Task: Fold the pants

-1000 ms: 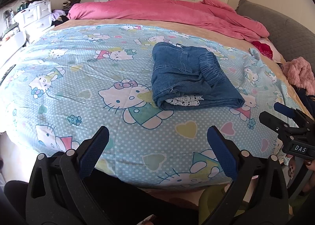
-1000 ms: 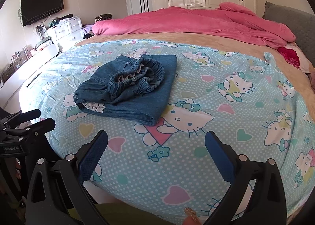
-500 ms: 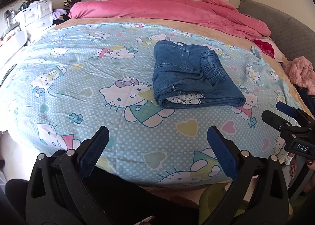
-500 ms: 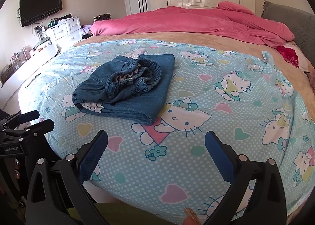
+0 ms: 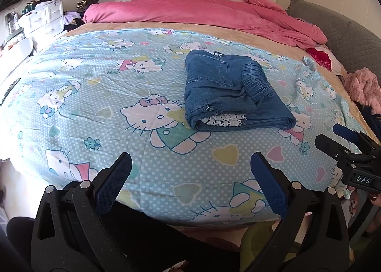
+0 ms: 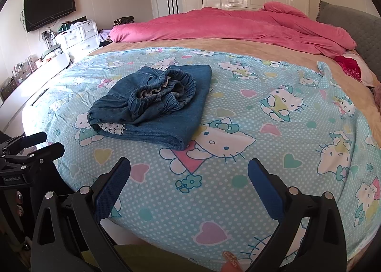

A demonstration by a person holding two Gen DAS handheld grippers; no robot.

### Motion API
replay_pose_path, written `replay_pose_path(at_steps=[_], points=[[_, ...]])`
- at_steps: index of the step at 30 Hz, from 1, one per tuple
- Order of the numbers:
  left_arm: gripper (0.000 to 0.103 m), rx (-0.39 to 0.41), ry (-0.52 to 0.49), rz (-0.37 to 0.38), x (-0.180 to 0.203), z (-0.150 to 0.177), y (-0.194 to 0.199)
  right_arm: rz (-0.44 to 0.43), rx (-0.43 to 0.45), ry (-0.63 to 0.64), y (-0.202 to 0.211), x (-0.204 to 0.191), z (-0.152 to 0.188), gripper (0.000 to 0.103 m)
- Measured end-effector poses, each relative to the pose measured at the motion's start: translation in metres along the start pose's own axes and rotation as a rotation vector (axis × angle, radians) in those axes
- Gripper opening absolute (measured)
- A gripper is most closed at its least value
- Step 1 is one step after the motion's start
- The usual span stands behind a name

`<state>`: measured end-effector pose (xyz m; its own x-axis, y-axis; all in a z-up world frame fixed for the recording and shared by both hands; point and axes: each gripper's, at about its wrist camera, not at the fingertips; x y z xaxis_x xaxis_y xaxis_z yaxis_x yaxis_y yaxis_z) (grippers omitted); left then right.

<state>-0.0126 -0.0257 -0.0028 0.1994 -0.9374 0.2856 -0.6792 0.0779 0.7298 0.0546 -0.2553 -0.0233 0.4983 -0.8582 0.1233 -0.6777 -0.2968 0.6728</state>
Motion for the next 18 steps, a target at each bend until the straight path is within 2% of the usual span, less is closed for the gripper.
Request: replay_pose_path(at_steps=[18], points=[[0.094, -0.006, 0.007, -0.004, -0.0011, -0.0015, 0.0001, 0.01, -0.002, -0.008, 0.0009, 0.0003, 0.0023, 0.099]])
Point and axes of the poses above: each gripper's, at about its wrist camera, not at the fingertips, and y roughly against the way its jaws point, x to its right, z to its underside, and after that the axes turned 15 degrees about y, right-handed
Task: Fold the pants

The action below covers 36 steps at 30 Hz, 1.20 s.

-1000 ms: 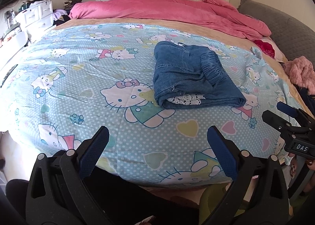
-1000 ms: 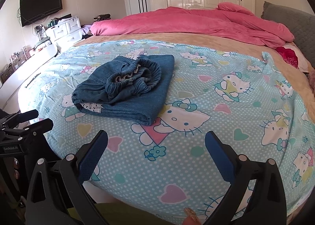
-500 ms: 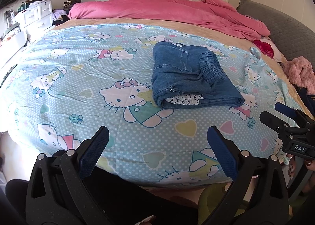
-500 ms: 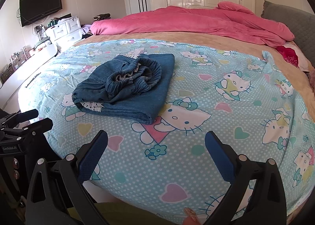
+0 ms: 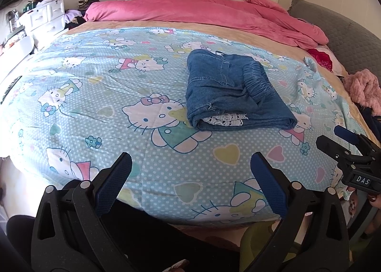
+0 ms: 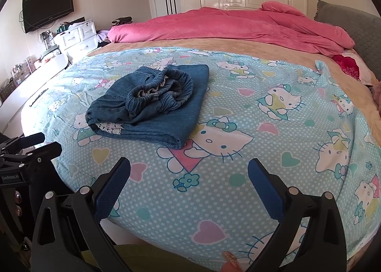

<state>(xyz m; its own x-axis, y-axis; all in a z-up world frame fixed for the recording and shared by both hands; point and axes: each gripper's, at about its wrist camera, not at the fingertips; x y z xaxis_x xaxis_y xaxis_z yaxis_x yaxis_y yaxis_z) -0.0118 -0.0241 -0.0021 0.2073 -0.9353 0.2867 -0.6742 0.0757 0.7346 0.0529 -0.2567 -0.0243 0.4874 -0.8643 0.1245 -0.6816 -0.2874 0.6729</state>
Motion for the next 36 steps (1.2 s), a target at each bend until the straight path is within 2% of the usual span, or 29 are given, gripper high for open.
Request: replay_pose_path(at_steps=[36], points=[[0.094, -0.003, -0.003, -0.054, -0.0019, -0.0015, 0.0002, 0.007, -0.003, -0.004, 0.0018, 0.0025, -0.0015, 0.099]])
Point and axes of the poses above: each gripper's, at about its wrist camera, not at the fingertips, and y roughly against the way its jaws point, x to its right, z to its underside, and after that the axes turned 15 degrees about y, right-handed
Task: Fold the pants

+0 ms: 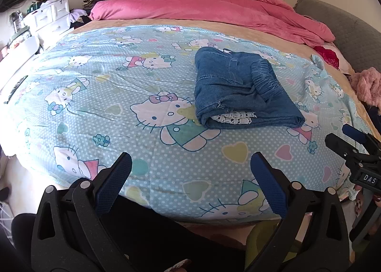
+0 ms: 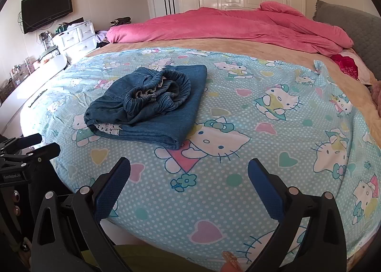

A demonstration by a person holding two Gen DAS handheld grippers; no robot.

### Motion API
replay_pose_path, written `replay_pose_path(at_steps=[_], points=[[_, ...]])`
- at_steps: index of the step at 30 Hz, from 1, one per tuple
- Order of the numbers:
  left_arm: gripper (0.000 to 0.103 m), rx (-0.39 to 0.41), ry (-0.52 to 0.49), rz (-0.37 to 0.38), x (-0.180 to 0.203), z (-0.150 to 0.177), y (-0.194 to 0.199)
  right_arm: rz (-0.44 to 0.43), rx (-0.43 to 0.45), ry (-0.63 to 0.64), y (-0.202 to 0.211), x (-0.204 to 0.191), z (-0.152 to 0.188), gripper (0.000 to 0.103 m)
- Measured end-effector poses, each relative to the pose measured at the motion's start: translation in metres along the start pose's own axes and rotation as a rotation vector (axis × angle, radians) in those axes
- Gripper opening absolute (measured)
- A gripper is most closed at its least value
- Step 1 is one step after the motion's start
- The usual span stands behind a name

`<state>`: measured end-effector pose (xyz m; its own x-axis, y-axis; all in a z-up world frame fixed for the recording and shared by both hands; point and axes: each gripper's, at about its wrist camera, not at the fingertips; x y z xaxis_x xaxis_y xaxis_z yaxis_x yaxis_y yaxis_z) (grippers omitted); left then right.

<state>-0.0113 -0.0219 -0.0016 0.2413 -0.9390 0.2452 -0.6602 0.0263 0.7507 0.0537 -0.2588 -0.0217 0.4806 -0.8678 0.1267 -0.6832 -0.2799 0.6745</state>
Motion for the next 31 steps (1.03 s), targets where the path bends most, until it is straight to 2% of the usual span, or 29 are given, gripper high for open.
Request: replay_pose_path(at_steps=[14, 17, 19, 21, 25, 27, 29, 31], points=[[0.094, -0.003, -0.015, -0.008, 0.001, 0.001, -0.004, 0.013, -0.011, -0.006, -0.004, 0.004, 0.003, 0.099], [0.094, 0.005, 0.01, -0.062, -0.005, -0.002, -0.009, 0.025, -0.023, -0.013, -0.008, 0.009, 0.006, 0.099], [0.094, 0.02, 0.043, -0.131, -0.015, -0.006, -0.013, 0.039, -0.036, -0.024, -0.012, 0.016, 0.009, 0.099], [0.094, 0.033, 0.067, -0.15, -0.027, -0.011, -0.014, 0.058, -0.044, -0.038, -0.014, 0.025, 0.012, 0.099], [0.094, 0.043, 0.131, -0.185, -0.068, -0.043, -0.022, 0.118, -0.063, -0.103, -0.022, 0.065, 0.015, 0.099], [0.094, 0.025, 0.172, -0.22, -0.094, -0.065, -0.035, 0.163, -0.075, -0.178, -0.026, 0.104, 0.016, 0.099], [0.094, 0.003, 0.197, -0.305, -0.129, -0.094, -0.059, 0.219, -0.101, -0.27, -0.033, 0.155, 0.016, 0.099], [0.094, -0.005, 0.214, -0.405, -0.167, -0.128, -0.086, 0.319, -0.139, -0.341, -0.037, 0.208, 0.016, 0.099]])
Point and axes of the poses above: each gripper's, at about its wrist camera, not at the fingertips, and y roughly against the way its jaws point, x to its right, z to its underside, and after that the axes turned 15 degrees about y, right-handed
